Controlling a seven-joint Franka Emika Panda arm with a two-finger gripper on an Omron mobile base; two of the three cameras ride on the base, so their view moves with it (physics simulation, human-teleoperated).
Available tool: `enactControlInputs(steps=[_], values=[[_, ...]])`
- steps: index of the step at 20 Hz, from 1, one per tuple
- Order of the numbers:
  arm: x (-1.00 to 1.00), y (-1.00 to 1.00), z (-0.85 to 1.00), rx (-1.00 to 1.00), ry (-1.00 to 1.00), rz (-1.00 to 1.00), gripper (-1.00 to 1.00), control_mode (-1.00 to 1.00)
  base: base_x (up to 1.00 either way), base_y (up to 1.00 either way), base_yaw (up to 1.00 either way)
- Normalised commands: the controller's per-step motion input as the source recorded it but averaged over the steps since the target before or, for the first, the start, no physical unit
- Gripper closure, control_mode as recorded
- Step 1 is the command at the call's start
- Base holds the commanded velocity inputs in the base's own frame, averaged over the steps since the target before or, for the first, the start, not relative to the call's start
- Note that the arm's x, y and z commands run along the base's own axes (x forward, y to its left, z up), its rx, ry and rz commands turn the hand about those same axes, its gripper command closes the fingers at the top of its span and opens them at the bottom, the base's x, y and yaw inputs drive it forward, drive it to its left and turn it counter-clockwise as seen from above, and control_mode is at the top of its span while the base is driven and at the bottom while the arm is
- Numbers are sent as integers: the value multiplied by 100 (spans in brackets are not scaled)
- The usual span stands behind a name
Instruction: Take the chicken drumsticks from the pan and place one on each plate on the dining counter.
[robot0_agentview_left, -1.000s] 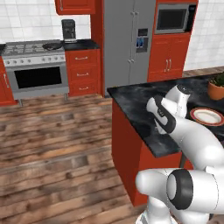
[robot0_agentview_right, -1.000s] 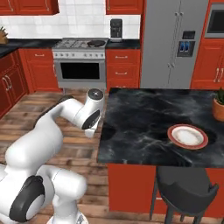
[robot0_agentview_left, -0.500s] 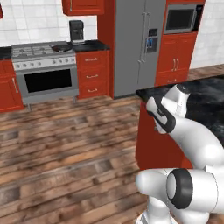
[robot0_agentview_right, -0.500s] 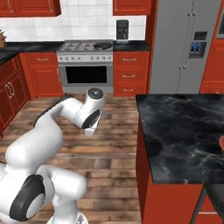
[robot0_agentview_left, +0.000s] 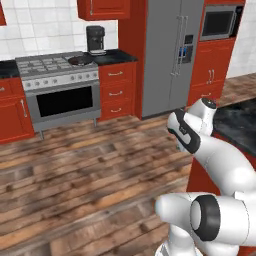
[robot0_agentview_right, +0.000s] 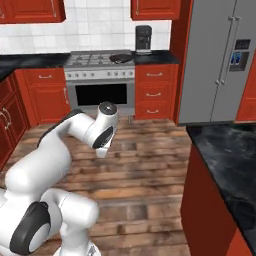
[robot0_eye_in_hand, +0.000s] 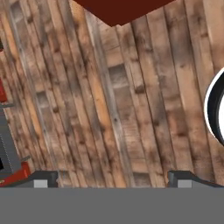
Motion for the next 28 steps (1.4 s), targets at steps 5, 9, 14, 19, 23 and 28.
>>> enactControlInputs(steps=[5,9,14,19,23,28], values=[[0,0,0,0,0,0,-100,100,100,77,-15],[0,0,0,0,0,0,-100,100,100,59,-9],[0,0,0,0,0,0,-100,100,100,47,-8],[0,0,0,0,0,0,-100,100,100,44,-6],[0,0,0,0,0,0,-100,100,100,11,4],[0,0,0,0,0,0,-100,100,99,0,16]])
